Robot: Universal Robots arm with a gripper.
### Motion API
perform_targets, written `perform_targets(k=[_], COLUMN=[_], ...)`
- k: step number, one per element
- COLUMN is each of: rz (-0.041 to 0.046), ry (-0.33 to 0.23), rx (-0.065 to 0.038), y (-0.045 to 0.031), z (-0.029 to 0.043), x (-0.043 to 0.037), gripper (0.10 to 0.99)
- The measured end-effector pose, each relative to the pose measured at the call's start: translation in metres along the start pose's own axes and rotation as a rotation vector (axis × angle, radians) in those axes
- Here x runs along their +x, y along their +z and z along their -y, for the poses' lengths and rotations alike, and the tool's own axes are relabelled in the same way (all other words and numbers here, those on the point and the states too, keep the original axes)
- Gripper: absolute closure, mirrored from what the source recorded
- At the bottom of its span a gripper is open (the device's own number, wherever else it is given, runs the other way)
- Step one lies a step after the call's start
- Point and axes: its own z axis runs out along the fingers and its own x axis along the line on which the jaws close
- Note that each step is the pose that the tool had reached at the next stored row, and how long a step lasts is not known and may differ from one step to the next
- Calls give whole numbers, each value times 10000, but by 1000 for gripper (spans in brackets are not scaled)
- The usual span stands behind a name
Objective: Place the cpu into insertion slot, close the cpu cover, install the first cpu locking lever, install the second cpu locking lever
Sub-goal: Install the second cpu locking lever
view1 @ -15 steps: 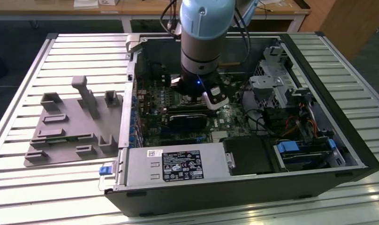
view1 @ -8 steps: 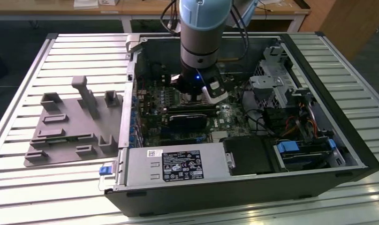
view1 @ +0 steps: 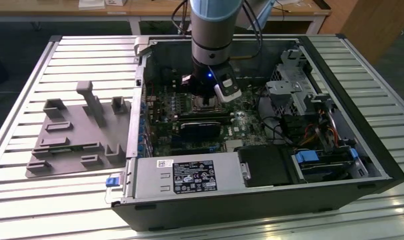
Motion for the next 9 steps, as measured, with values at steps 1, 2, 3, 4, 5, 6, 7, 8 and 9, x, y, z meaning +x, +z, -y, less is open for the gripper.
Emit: perform_targets(k=[1, 2, 3, 4, 5, 6, 7, 8, 9], rz=[7, 14, 22, 30, 38, 44, 51, 52, 52], ry=[-2, -6, -8, -11, -13, -15, -17, -19, -19], rx=[64, 132, 211, 283, 351, 413, 466, 483, 483], y=[4, 8, 11, 15, 19, 21, 24, 25, 25], z=[-22, -43, -63, -82, -100, -117, -131, -137, -137], x=[2, 3, 5, 5, 6, 8, 9, 10, 9], gripper=[984, 984, 984, 984, 984, 984, 984, 984, 984])
